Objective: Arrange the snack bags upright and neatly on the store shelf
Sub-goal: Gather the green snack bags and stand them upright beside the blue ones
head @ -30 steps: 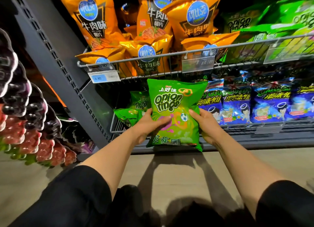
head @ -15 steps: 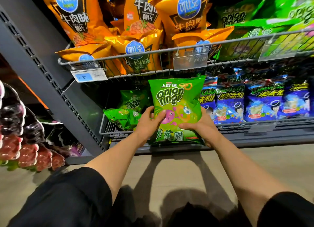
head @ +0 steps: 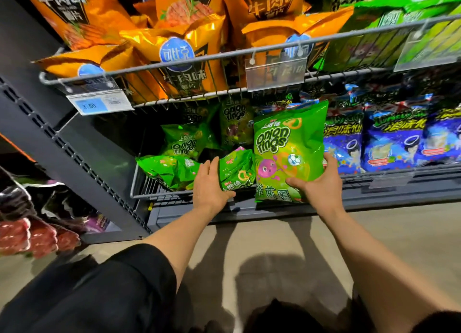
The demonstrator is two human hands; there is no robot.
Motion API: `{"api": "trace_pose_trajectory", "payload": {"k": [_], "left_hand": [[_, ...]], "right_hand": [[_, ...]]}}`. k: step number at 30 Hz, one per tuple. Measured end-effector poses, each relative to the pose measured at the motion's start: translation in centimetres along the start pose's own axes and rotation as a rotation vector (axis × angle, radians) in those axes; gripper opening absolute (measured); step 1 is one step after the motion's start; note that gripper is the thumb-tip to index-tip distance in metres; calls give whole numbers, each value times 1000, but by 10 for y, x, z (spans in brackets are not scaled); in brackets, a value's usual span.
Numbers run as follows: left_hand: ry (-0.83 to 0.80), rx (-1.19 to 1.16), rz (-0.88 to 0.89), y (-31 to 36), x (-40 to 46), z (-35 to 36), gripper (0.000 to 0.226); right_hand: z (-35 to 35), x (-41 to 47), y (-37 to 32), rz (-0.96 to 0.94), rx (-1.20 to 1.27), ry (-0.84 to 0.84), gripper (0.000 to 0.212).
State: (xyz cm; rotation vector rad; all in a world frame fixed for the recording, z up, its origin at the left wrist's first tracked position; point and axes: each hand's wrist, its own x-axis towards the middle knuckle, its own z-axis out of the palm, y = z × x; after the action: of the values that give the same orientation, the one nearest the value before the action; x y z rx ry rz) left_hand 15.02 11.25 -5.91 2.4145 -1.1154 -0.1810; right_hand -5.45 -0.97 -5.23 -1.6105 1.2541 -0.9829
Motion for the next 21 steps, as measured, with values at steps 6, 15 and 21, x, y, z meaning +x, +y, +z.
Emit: {"api": "trace_pose_trajectory", "payload": {"k": [6,15,21], "left_hand": [[9,209,51,-6,20,15,96],[199,-250,36,-16,69,-38,38],[199,-449,-78,-45,85,-64,29]], "right_hand": [[6,15,10,-1,30,-13,98],[7,27,11,44,30,-76,98],[21,33,-16,-14,86,-48,89]]}}
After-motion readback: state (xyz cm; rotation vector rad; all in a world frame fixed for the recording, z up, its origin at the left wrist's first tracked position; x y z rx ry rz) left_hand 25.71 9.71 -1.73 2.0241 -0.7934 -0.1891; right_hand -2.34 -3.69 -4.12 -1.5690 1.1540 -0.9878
